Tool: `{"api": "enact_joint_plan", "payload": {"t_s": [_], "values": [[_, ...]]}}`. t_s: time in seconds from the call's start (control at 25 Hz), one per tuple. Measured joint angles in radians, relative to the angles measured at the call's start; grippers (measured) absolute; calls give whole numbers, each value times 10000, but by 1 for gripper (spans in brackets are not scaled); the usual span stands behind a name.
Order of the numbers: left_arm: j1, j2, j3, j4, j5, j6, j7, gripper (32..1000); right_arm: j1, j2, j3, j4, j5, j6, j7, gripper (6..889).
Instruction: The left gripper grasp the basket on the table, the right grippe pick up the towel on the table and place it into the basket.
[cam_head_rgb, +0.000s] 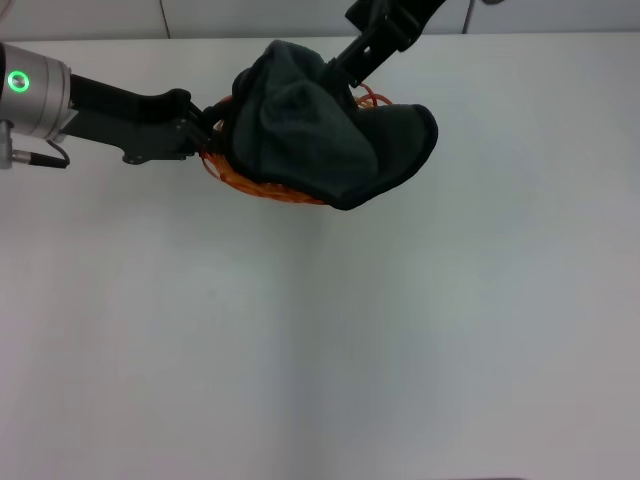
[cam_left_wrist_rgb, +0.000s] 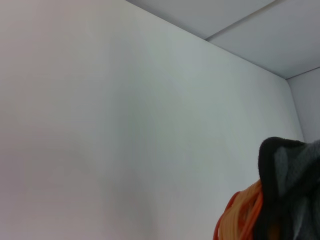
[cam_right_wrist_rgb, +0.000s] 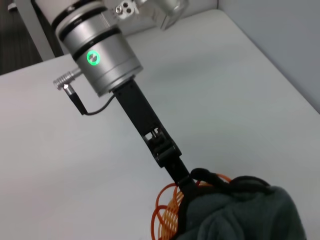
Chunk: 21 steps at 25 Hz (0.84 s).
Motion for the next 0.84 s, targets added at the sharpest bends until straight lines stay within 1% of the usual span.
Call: {"api": "enact_joint_plan", "payload": {"t_s": [0.2,0.84], "values": [[14,0,-1,0,10,-10,0,86,-3,-2,211,-141,2,-155,63,860],[71,0,-1,1,13,-25,0,86,1,-10,249,-154,12,-270,74,860]]}}
